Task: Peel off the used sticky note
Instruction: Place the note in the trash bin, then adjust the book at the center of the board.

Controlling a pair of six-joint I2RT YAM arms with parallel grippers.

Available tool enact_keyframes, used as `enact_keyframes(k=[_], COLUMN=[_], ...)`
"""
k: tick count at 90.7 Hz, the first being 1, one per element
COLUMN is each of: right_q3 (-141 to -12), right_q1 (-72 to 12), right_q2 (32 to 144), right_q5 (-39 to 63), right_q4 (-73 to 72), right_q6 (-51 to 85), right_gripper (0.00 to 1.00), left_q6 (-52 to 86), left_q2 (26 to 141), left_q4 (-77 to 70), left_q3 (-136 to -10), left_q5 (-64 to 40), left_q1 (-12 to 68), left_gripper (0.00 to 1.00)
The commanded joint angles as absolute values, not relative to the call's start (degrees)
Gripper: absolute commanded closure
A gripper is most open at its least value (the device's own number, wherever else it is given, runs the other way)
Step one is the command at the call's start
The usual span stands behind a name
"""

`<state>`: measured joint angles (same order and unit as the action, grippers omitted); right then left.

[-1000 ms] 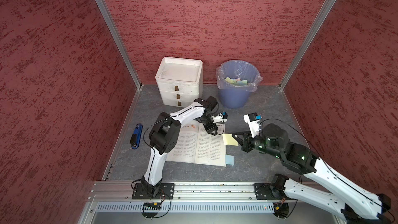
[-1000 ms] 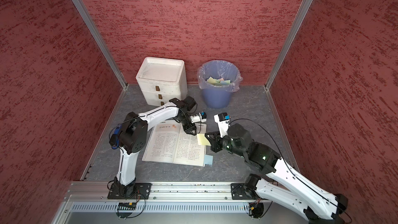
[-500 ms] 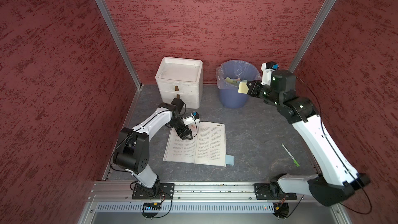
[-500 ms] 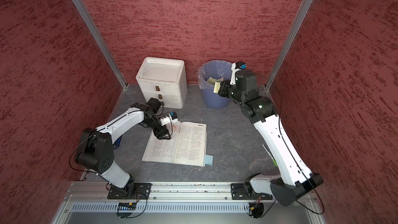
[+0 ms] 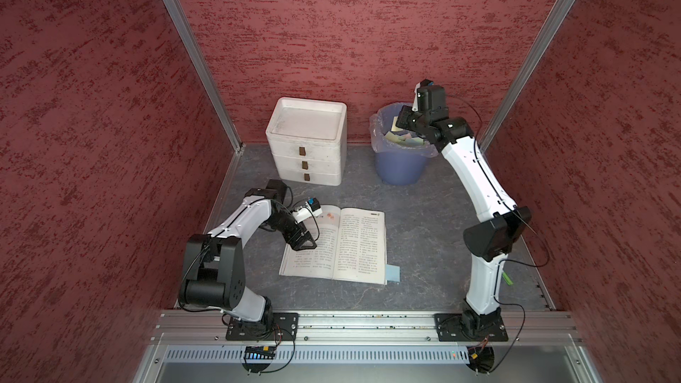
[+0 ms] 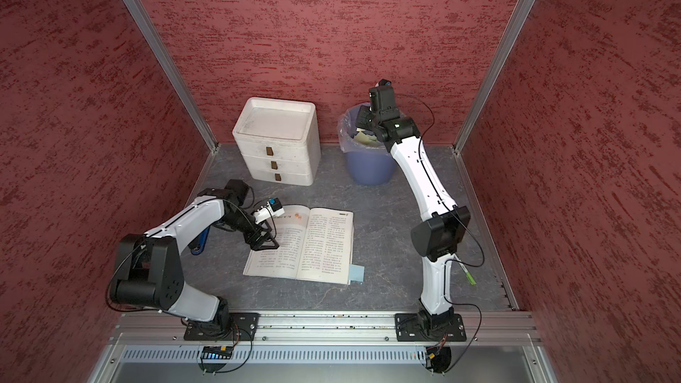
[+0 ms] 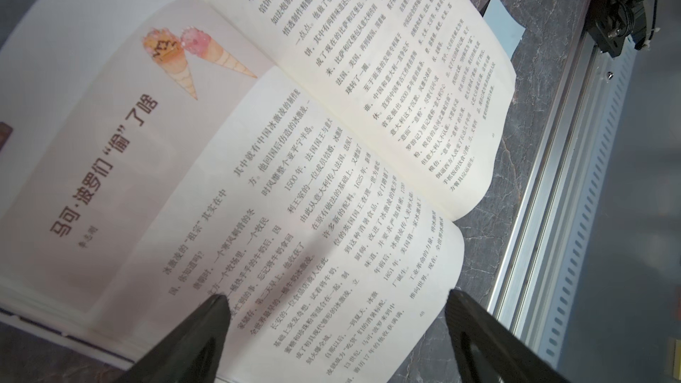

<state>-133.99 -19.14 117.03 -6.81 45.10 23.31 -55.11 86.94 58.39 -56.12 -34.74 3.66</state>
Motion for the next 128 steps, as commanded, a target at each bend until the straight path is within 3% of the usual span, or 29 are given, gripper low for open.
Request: enact_keyframes(k=[1,16,21,30,36,43,58,73,89,107,128], right_q3=[-140.68,-145.19,-145.43,-146.46,-147.29,-147.3,-146.19,-133.24,-98.07,-62.9,-35.36], right_q1=[-19.08,-19.25,-19.33,-19.68,-20.39,-21.56,-24.56,-29.32,-31.28,-33.21,-43.79], right_q2=[119.81,123.04,123.29,123.98,124.22,124.04,122.09,111.48,90.33,72.01,59.7], right_q5=[-12.57,-15.76,-16.71,-18.61,-21.3,-23.74,-27.45,-30.17,-18.28,-3.77,-2.47], right_q4=[49.05,50.06,49.72,50.27,50.68,50.1,50.43,48.61,38.57,26.31,15.07], right_q6=[20.51,16.73,15.38,13.24,11.54,8.93,7.03,11.41,24.01,38.56,53.41], right_gripper=[1.0,0.99,0.79,0.26,0.11,0.03,0.02,0.02,0.03,0.03,0.06], left_q6=[-59.28,-60.2,-59.78,-59.47,-59.58,-59.51,-59.09,-60.03,-60.45,-59.09,-55.68], left_q2=[86.77,86.5,86.31,86.14,86.13,86.47,86.99,88.96,90.57,88.52,85.9], left_q4=[57.85,56.67,56.21,55.87,55.94,55.69,52.89,51.67,48.54,45.35,44.18], left_q3=[-54.43,-52.87,-52.66,-52.5,-52.38,-52.47,-51.07,-50.84,-49.28,-45.09,-41.4], left_q5=[-36.29,-35.44,-35.34,-35.3,-34.96,-34.2,-31.23,-29.84,-26.51,-24.0,-23.64], left_q1=[1.75,-0.03,-0.12,-0.12,-0.06,0.0,-0.38,-2.15,-3.7,-1.85,1.49], left_gripper=[0.04,0.01,0.0,0.0,0.0,0.0,0.01,0.08,0.15,0.16,0.2])
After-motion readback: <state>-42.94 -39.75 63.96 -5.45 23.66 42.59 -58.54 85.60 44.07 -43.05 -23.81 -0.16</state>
